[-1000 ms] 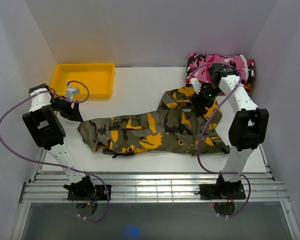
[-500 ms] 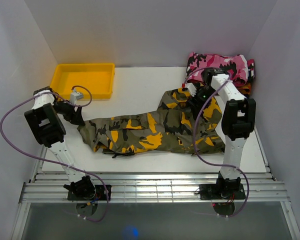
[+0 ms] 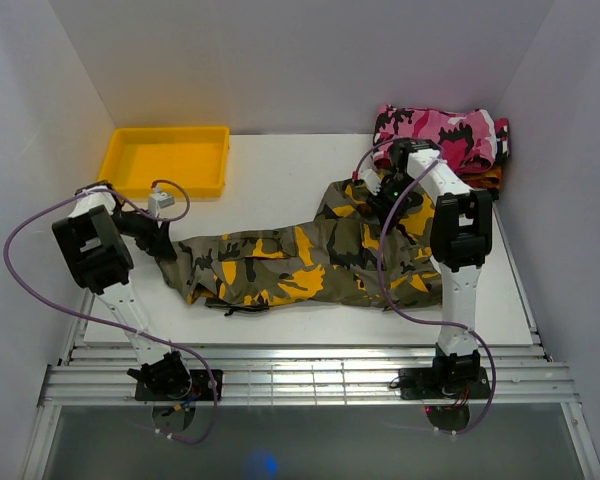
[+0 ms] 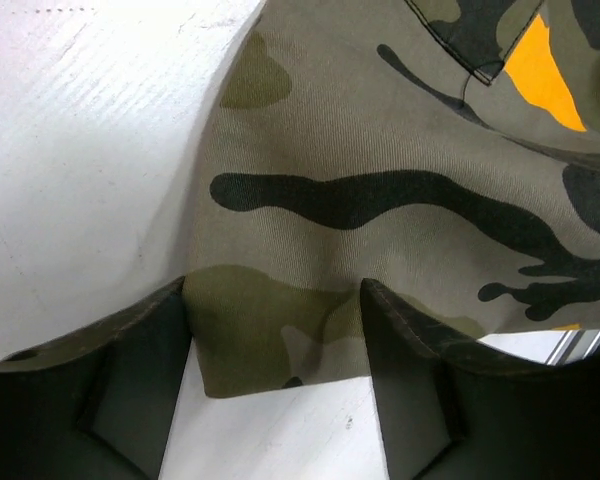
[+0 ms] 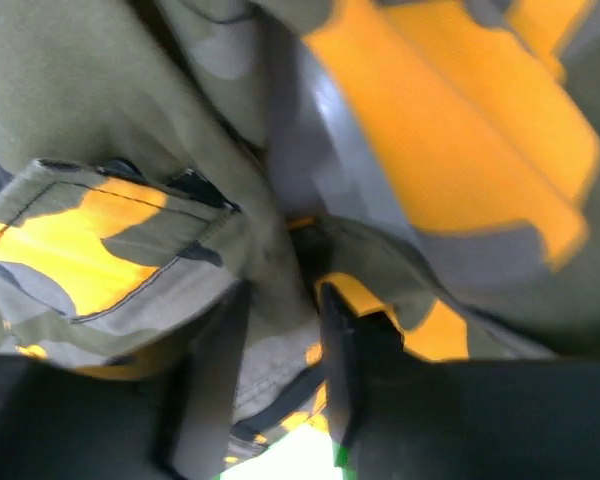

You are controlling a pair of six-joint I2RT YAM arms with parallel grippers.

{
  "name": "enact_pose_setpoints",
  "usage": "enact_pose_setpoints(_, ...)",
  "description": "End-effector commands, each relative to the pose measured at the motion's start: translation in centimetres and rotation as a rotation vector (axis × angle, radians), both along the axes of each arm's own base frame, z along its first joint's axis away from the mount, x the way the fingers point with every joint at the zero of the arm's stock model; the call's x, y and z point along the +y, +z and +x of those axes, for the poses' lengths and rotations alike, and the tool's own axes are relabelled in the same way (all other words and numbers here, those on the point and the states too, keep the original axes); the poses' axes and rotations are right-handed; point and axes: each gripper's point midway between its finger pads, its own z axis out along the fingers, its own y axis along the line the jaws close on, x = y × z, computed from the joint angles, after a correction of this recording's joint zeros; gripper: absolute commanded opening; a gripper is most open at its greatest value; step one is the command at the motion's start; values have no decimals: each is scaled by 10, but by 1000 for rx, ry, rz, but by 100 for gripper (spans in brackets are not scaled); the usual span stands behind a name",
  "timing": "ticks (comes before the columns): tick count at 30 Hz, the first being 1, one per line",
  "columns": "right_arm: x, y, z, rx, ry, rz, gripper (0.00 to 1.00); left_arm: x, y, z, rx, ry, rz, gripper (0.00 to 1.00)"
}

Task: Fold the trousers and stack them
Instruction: Flatten the trousers out

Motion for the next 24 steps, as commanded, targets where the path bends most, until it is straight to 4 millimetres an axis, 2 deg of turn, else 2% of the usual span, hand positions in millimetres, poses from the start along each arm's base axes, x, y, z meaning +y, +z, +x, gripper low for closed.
enact_pose_setpoints(1,0,5,-5,-2,24,-6,28,-4,2,14,-58,19,-17,68)
enact_pose_setpoints(3,-4,12,-3,-26,28,-17,8,1,-1,23,-68,52,-1,47)
enact_pose_setpoints(4,-5,22,-1,-51,28,-15,8,3,-4,27,-63,65,4,25)
enact_pose_setpoints(5,-8,30,4,-79,24,-19,8,9,1,39,-96,75,22,14)
enact_pose_setpoints(6,-11,49,14,-138,12,-13,8,11,6,45,-90,111,23,3)
enact_pose_setpoints(8,-16,72,28,-212,-10,-2,8,16,24,62,-142,143,29,0)
enact_pose_setpoints(9,-23,100,42,-297,-33,10,8,21,44,76,-184,181,37,0)
enact_pose_setpoints(10,-26,114,48,-339,-43,15,8,22,58,84,-224,190,41,0)
enact_pose_setpoints(12,-39,150,58,-448,-69,10,8,29,110,107,-373,215,67,0)
enact_pose_setpoints(15,-57,194,73,-620,-95,-3,8,34,178,124,-527,276,92,0)
enact_pose_setpoints(16,-62,219,71,-692,-104,1,8,34,201,127,-577,295,96,0)
enact_pose_setpoints(17,-64,230,69,-727,-108,9,8,35,218,130,-636,291,112,0)
enact_pose_setpoints(18,-74,258,65,-811,-126,20,8,31,247,122,-716,278,134,0)
enact_pose_setpoints(19,-76,270,60,-844,-127,32,8,28,249,113,-728,271,143,0)
enact_pose_setpoints(20,-73,267,49,-835,-106,50,8,27,258,108,-784,247,175,0)
enact_pose_setpoints(21,-89,294,33,-922,-107,32,8,18,284,87,-863,216,211,0)
enact_pose_setpoints(22,-92,296,23,-940,-96,30,8,11,261,71,-825,199,208,0)
enact_pose_setpoints(23,-93,265,7,-874,-72,29,8,9,262,58,-858,175,228,0)
enact_pose_setpoints(24,-96,280,-16,-947,-25,1,8,-6,280,31,-925,140,251,0)
